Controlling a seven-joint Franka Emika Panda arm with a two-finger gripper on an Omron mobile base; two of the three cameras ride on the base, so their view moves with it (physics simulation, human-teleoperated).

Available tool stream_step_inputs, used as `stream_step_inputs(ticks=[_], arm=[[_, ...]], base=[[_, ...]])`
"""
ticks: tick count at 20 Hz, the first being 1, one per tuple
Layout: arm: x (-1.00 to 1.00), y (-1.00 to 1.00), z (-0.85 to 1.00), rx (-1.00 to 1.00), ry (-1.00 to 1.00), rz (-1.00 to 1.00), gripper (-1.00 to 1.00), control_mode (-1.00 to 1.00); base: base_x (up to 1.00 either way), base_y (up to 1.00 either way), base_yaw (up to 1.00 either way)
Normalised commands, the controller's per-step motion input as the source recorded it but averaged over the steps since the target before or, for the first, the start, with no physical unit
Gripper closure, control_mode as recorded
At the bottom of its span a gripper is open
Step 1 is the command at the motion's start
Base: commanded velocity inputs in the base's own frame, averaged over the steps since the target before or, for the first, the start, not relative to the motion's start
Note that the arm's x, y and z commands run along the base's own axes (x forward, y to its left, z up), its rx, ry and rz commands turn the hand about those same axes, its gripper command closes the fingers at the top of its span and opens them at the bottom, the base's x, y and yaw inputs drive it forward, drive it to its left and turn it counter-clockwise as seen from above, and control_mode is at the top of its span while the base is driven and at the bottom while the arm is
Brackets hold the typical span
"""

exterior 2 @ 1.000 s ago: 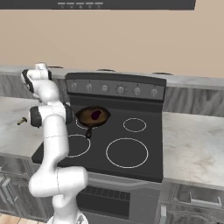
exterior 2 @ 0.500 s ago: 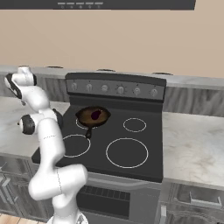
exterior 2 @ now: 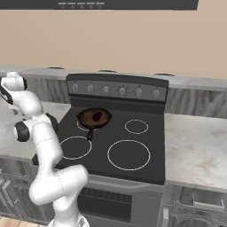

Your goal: Put the mushroom and eggplant in the pan. Then turn on the rear left burner and set the heat to medium.

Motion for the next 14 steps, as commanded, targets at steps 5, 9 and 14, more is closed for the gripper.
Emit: stream_step_inputs(ticks=[5, 9, 14], arm=[[-0.18, -0.31, -0.47, 0.05, 0.00, -0.05, -1.00, -1.00], [0.01, -0.08, -0.34, 0.05, -0.13, 0.00, -1.00, -1.00], [0.00, 0.29, -0.01, 0.01, -0.30, 0.04, -1.00, -1.00]], base=[[0.00, 0.00, 0.00], [0.00, 0.00, 0.00], [0.00, 0.00, 0.00]])
